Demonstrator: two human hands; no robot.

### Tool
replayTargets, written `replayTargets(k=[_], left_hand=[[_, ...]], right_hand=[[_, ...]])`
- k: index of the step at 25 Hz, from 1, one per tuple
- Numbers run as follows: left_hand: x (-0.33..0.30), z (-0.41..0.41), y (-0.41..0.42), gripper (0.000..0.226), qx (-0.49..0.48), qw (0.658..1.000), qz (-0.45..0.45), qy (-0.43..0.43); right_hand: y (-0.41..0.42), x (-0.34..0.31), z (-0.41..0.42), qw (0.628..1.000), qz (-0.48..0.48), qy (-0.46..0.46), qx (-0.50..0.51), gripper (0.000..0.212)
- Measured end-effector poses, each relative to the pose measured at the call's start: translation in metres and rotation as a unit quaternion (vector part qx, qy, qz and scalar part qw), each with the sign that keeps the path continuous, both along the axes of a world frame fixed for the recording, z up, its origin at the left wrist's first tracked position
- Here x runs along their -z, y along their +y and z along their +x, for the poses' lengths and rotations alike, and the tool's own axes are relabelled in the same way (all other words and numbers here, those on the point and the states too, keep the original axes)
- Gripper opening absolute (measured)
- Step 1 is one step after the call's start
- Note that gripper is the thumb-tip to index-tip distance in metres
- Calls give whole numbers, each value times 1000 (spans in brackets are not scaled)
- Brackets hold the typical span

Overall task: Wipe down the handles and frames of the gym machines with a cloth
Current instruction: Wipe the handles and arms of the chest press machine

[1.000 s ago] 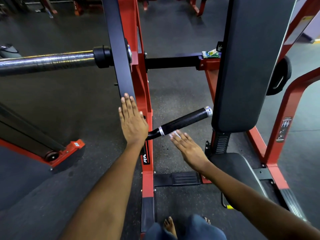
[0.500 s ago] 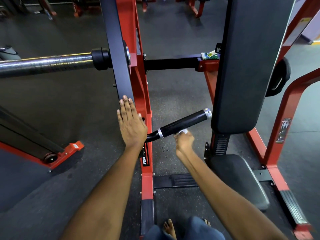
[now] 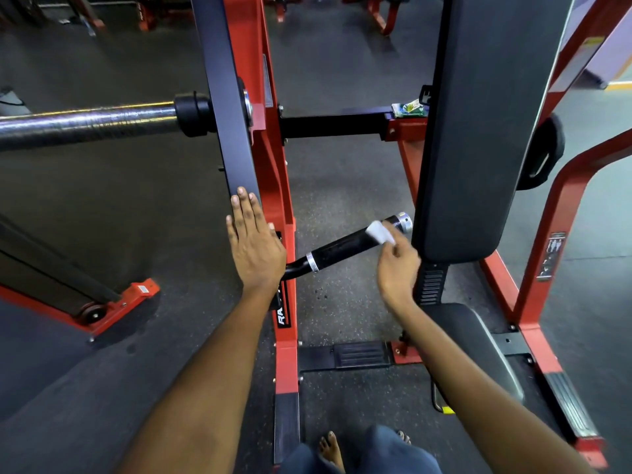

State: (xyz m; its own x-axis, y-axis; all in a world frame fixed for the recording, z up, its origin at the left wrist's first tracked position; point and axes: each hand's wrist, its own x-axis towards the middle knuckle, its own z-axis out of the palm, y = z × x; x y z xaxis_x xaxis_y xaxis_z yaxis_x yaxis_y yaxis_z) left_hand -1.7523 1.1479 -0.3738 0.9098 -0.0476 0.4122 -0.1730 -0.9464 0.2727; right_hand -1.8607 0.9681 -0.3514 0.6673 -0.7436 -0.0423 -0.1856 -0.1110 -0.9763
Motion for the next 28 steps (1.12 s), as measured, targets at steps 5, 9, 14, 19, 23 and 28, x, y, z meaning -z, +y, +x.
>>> replayTargets(k=[5,9,14,19,23,28], left_hand=[[0,-1,0,62,0,1000,3,1],[0,1,-1,64,3,1000,-2,-1],[0,1,-2,63,2,1000,1,2],[1,0,-1,64,-1,1000,1,-11],[1,0,-1,65,6,1000,-11,-7],[2,1,0,65,9,1000,-11,-7]], right_hand=[[-41,62,6,842,-514,76,-145,74],[38,79,12,774,-565,26,-286,73],[5,37,31,817,-535,4,-214,64],[-29,15,45,805,-551,157,-158,30],[32,44,53,753,-582,80,-298,33],[-17,71,23,609,-690,-13,-391,64]])
